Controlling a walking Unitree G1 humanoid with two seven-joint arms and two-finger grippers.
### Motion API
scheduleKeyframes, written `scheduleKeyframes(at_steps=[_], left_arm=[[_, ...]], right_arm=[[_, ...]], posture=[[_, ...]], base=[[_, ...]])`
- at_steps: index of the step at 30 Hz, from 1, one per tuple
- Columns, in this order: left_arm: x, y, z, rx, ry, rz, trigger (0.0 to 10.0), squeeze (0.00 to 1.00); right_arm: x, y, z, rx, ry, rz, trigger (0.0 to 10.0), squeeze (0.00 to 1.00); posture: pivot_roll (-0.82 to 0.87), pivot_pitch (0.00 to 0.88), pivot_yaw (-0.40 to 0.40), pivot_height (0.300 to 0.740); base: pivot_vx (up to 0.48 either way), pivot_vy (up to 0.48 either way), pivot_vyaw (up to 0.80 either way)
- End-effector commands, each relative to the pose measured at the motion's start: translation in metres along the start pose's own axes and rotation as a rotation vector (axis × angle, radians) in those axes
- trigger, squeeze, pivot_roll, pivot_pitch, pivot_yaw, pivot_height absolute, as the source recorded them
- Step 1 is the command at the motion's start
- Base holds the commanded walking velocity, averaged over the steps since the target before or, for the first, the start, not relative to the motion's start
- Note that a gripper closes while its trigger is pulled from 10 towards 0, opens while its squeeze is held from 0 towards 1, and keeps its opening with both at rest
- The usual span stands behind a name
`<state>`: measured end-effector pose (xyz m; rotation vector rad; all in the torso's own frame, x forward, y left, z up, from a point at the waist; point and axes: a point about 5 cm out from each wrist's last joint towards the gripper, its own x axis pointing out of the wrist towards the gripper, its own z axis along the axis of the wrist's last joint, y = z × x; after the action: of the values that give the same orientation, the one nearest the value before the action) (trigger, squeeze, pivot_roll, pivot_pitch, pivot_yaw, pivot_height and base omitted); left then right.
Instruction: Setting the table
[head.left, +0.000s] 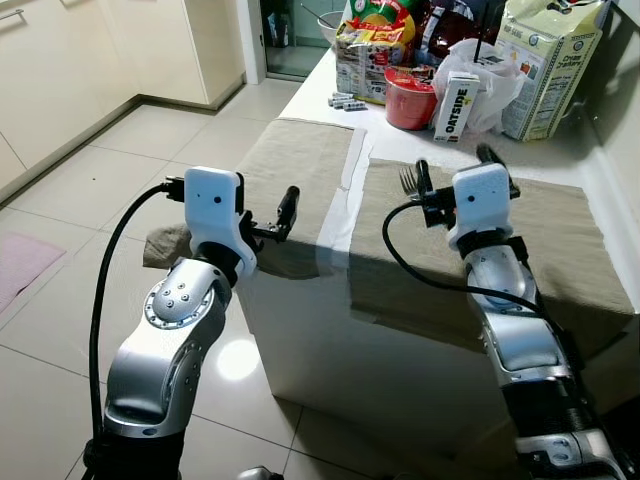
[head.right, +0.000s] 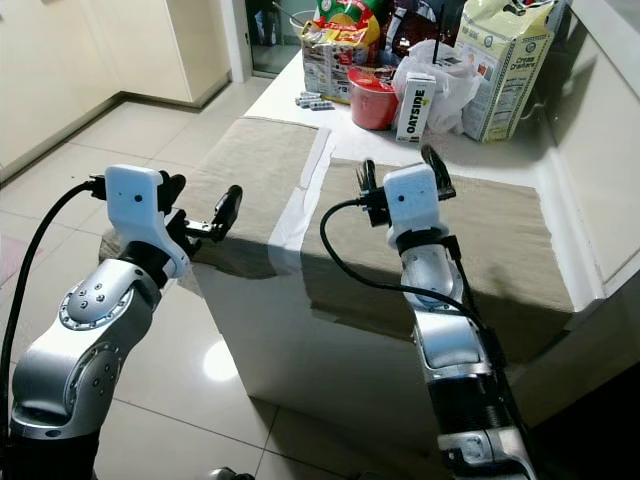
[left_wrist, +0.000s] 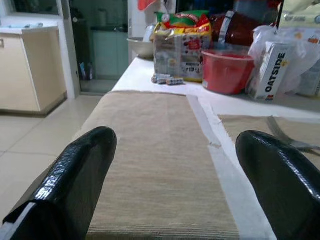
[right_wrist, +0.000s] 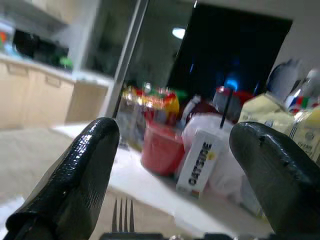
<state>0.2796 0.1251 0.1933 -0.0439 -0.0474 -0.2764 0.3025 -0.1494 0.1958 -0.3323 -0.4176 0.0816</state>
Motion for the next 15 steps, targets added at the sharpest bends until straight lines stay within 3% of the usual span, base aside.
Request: scheduleKeyframes(at_steps=[1, 7, 15], left_arm=[[0.001, 0.001, -0.005, 0.009, 0.010, 0.021, 10.0, 0.00], [0.006, 0.004, -0.012, 0.007, 0.024, 0.044, 10.0, 0.00], [0.010, 0.001, -0.016, 0.029, 0.022, 0.041, 10.0, 0.00]], right_arm=[[-0.027, -0.014, -0.010, -0.011, 0.051, 0.009, 10.0, 0.00], [-0.082, -0.043, -0.018, -0.170, 0.134, -0.047, 10.0, 0.00], [-0.107, -0.047, -0.021, -0.224, 0.202, -0.077, 10.0, 0.00]], posture=[[-0.13, 0.010, 0.027, 0.740], [-0.17, 0.012, 0.027, 0.740], [-0.20, 0.006, 0.020, 0.740]], base=[[0.000, 0.000, 0.00], [0.000, 0.000, 0.00], [0.000, 0.000, 0.00]])
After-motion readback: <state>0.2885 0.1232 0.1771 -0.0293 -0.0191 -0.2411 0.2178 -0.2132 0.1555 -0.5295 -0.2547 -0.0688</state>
